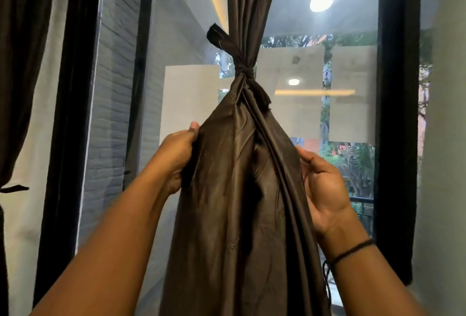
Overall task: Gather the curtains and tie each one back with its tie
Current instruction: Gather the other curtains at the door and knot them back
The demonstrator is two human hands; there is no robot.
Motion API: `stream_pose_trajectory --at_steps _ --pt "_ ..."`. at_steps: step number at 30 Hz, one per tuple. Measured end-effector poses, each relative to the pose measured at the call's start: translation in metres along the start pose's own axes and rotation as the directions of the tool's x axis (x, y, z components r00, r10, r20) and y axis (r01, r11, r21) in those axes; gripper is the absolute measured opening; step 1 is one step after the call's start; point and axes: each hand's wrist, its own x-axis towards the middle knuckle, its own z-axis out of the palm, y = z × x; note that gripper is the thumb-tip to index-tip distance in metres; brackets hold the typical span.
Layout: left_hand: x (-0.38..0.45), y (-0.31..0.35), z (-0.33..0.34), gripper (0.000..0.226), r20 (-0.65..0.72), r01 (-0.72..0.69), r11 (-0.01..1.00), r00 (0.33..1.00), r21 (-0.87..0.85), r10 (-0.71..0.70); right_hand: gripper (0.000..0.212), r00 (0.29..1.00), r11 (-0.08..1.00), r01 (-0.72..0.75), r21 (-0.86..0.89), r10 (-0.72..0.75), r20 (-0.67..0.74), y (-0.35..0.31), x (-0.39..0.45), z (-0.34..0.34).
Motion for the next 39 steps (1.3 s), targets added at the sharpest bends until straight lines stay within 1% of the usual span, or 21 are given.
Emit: stream_pose_trajectory --at_steps 2,4,7,9,11,14,16,19,20,21,22,24,25,27,29,31,33,35,37,38,39 --pt "-0.009 -0.007 0.007 0.062 0.185 -0.031 0.996 0.982 -0.082 0.046 0.029 0.996 0.971 -0.087 -0.221 0.081 -0.038 0.01 0.005 0.006" --pt "-0.025 -0.015 0.015 0.065 0.334 -0.1 0.989 0.933 -0.113 0.132 0.025 0.993 0.872 -0.075 -0.485 0.022 -0.113 0.022 0.011 0.012" --pt "-0.024 -0.029 0.015 0.032 0.237 -0.312 0.95 0.922 -0.007 0.305 0.018 0.978 0.679 -0.007 -0.734 -0.149 -0.148 0.032 0.024 0.015" --pt "-0.009 -0.033 0.003 0.017 0.153 -0.37 0.925 0.923 0.09 0.354 0.017 0.965 0.667 -0.004 -0.745 -0.192 -0.178 0.035 0.032 0.017" --pt "0.009 -0.034 -0.013 0.026 0.073 -0.431 0.883 0.902 0.189 0.425 0.021 0.953 0.771 -0.004 -0.637 -0.189 -0.235 0.035 0.038 0.017" --pt "0.04 -0.032 -0.041 0.027 0.061 -0.578 0.684 0.782 0.446 0.621 0.022 0.91 0.812 0.059 -0.58 -0.282 -0.302 0.021 0.042 0.013" --pt "0.06 -0.028 -0.056 0.032 0.103 -0.64 0.581 0.712 0.502 0.695 0.015 0.792 0.607 0.104 -0.788 -0.53 -0.304 0.001 0.045 0.008" --pt "0.08 -0.021 -0.063 0.034 0.129 -0.654 0.503 0.673 0.565 0.728 0.014 0.48 0.028 -0.038 -0.999 -0.876 -0.043 -0.018 0.051 0.01" --pt "0.082 -0.021 -0.062 0.036 0.128 -0.652 0.493 0.667 0.577 0.734 0.014 0.418 -0.068 -0.066 -0.995 -0.908 0.034 -0.014 0.052 0.015" --pt "0.083 -0.024 -0.06 0.041 0.126 -0.652 0.51 0.676 0.562 0.726 0.017 0.406 -0.087 -0.065 -0.994 -0.912 0.053 -0.005 0.052 0.02" --pt "0.08 -0.03 -0.056 0.051 0.13 -0.651 0.559 0.703 0.513 0.7 0.026 0.45 -0.026 -0.042 -0.999 -0.893 0.004 0.009 0.054 0.021" --pt "0.068 -0.047 -0.045 0.063 0.199 -0.633 0.696 0.771 0.339 0.605 0.053 0.681 0.221 -0.011 -0.975 -0.713 -0.169 0.041 0.051 0.022" --pt "0.061 -0.058 -0.039 0.059 0.255 -0.61 0.745 0.792 0.269 0.555 0.061 0.799 0.318 -0.024 -0.948 -0.564 -0.209 0.056 0.05 0.021" --pt "0.055 -0.082 -0.025 0.045 0.334 -0.546 0.809 0.821 0.219 0.464 0.059 0.905 0.388 -0.065 -0.92 -0.366 -0.218 0.083 0.052 0.009" --pt "0.055 -0.104 -0.018 0.031 0.322 -0.507 0.826 0.846 0.245 0.424 0.036 0.893 0.303 -0.07 -0.951 -0.405 -0.194 0.097 0.055 -0.013" --pt "0.064 -0.118 -0.023 0.029 0.246 -0.557 0.737 0.831 0.383 0.5 0.017 0.813 0.167 -0.142 -0.976 -0.542 -0.211 0.091 0.052 -0.03" --pt "0.08 -0.122 -0.036 0.04 0.207 -0.598 0.629 0.786 0.497 0.583 0.031 0.72 0.015 -0.26 -0.965 -0.664 -0.204 0.068 0.044 -0.044" --pt "0.093 -0.116 -0.045 0.04 0.194 -0.598 0.589 0.772 0.543 0.605 0.047 0.624 -0.134 -0.364 -0.922 -0.769 -0.135 0.046 0.037 -0.049" --pt "0.096 -0.116 -0.039 0.035 0.185 -0.575 0.596 0.788 0.56 0.587 0.054 0.548 -0.14 -0.385 -0.912 -0.83 -0.104 0.046 0.04 -0.053" --pt "0.091 -0.119 -0.029 0.034 0.176 -0.549 0.633 0.814 0.546 0.554 0.054 0.573 -0.123 -0.369 -0.921 -0.81 -0.121 0.055 0.045 -0.055" --pt "0.085 -0.127 -0.018 0.034 0.161 -0.505 0.693 0.851 0.515 0.501 0.052 0.65 -0.127 -0.342 -0.931 -0.748 -0.137 0.07 0.049 -0.06"
